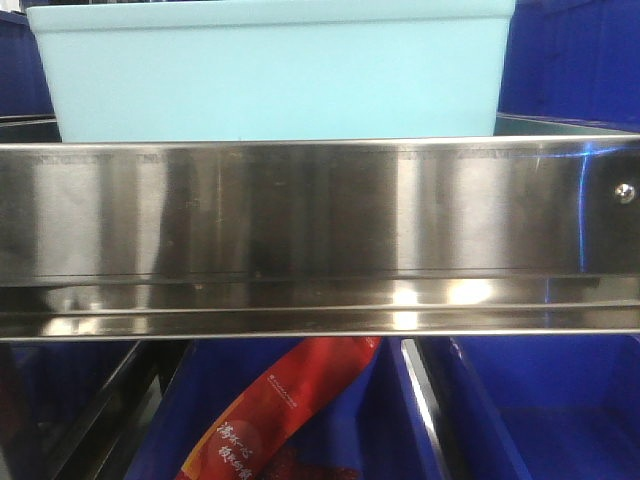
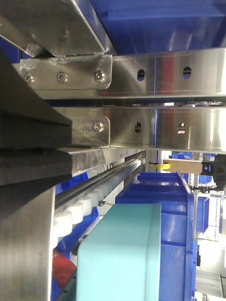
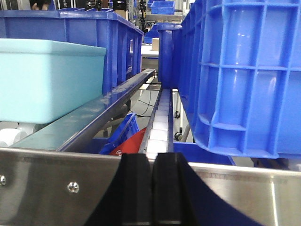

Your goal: Fetch blue bin and place on conveyor start

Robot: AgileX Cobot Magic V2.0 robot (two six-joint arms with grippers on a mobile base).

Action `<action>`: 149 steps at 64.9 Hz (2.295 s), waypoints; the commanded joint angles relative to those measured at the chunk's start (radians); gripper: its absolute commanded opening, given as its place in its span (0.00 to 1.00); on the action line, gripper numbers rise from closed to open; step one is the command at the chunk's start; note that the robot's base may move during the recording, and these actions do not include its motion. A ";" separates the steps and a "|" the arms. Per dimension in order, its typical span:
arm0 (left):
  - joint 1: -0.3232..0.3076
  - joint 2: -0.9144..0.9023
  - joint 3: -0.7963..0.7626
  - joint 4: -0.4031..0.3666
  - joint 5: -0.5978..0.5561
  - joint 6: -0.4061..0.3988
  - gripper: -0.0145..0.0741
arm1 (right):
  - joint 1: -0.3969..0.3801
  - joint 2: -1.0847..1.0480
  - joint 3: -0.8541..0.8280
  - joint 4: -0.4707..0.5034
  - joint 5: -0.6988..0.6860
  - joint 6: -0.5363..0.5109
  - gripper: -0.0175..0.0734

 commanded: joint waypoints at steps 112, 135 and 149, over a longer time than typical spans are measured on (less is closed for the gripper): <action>0.000 0.702 -0.914 -0.446 0.694 0.240 0.04 | -0.001 0.582 -0.851 0.373 0.560 -0.167 0.01; -0.060 0.940 -1.044 -0.396 0.615 0.240 0.04 | 0.084 0.888 -0.934 0.373 0.424 -0.242 0.01; -0.245 1.081 -1.137 -0.132 0.570 -0.016 0.04 | 0.170 1.005 -1.032 0.373 0.401 -0.190 0.02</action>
